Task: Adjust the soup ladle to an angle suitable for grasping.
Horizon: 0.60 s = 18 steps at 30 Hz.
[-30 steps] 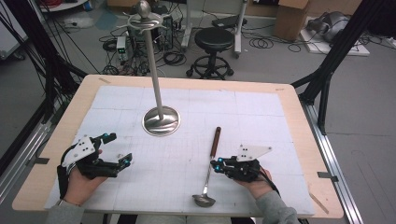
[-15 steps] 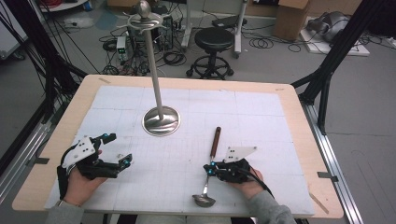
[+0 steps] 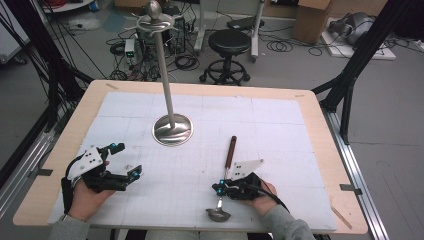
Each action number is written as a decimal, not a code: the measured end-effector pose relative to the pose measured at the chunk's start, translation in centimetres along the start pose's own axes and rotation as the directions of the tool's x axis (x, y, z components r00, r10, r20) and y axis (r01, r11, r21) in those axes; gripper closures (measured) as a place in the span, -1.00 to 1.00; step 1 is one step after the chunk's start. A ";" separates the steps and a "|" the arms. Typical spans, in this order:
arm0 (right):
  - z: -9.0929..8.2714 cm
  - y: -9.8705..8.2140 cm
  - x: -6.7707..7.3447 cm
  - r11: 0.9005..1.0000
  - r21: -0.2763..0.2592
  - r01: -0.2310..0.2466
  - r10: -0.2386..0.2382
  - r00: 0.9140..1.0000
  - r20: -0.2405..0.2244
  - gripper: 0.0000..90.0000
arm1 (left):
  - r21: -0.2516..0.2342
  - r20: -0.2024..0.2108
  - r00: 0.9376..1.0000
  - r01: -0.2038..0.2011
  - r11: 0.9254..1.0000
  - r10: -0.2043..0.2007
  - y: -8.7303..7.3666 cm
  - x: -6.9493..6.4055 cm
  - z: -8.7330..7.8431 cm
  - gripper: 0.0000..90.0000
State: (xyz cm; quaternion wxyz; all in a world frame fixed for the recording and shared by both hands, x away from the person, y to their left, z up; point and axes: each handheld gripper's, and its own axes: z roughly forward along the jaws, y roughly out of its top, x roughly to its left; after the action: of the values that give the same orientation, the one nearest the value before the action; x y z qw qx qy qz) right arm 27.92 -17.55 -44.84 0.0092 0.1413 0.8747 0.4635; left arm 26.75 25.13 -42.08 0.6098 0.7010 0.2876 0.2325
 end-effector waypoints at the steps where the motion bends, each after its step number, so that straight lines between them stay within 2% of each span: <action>1: 0.1 0.0 0.0 1.000 0.003 -0.005 0.005 1.000 -0.006 0.99 | 0.001 0.000 1.000 0.000 1.000 0.000 0.0 0.0 0.0 -0.96; 4: 0.3 0.1 0.1 0.999 0.012 -0.048 0.048 0.999 -0.013 1.00 | 0.001 0.000 1.000 0.001 1.000 -0.001 0.0 0.0 0.0 -0.96; 5: 0.3 0.1 0.1 0.999 0.012 -0.048 0.048 0.999 -0.013 1.00 | 0.001 0.000 1.000 0.001 1.000 -0.001 0.0 0.0 0.0 -0.96; 7: 0.7 0.2 0.1 0.994 0.028 -0.107 0.108 0.994 -0.020 1.00 | 0.002 0.000 1.000 0.002 1.000 -0.002 0.0 0.0 0.1 -0.96; 9: 0.9 0.2 0.1 0.991 0.051 -0.126 0.128 0.991 -0.025 1.00 | 0.005 0.002 1.000 -0.001 1.000 0.001 -0.1 0.0 0.1 -0.96; 11: 1.1 0.3 0.2 0.989 0.082 -0.125 0.127 0.992 -0.020 1.00 | 0.008 0.002 1.000 -0.004 1.000 0.004 -0.1 0.0 0.1 -0.96; 14: 1.1 0.3 0.5 0.988 0.084 -0.130 0.131 0.991 -0.007 1.00 | 0.010 0.002 1.000 -0.005 1.000 0.005 -0.1 0.0 0.1 -0.96; 18: 0.9 0.2 0.6 0.989 0.098 -0.112 0.113 0.994 -0.007 1.00 | 0.012 0.003 1.000 -0.003 1.000 0.002 -0.1 0.0 0.1 -0.96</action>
State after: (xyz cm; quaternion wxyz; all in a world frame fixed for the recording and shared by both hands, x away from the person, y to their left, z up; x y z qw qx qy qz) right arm 27.52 -16.53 -45.10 -0.0292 0.1878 0.8869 0.4211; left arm 26.81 25.06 -42.19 0.6056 0.7055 0.2872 0.2303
